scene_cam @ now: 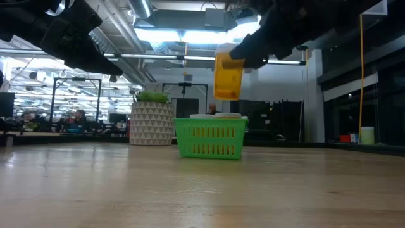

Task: Pick and place pill bottles into a basket
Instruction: Put the orange pill bottle into the green basket

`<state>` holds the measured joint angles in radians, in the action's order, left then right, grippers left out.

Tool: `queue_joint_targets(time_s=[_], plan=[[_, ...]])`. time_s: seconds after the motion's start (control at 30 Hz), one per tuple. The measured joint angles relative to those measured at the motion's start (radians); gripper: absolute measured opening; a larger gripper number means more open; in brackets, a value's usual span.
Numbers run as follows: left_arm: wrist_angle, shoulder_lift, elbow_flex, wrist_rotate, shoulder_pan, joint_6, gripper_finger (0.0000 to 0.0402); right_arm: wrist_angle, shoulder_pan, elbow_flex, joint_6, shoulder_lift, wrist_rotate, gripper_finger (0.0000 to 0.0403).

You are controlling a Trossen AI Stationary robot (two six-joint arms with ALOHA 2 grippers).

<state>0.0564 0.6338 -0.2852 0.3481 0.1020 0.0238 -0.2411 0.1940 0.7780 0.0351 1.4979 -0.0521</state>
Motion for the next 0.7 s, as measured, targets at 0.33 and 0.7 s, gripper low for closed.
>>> queue_joint_targets(time_s=[0.33, 0.7], plan=[[0.001, 0.0, 0.0, -0.001, 0.0, 0.001, 0.0002, -0.007, 0.0, 0.0, 0.003, 0.061, -0.034, 0.0229], [0.001, 0.0, 0.0, -0.001, 0.0, 0.008, 0.0003, -0.007, -0.004, 0.0, 0.019, 0.068, -0.037, 0.0229]])
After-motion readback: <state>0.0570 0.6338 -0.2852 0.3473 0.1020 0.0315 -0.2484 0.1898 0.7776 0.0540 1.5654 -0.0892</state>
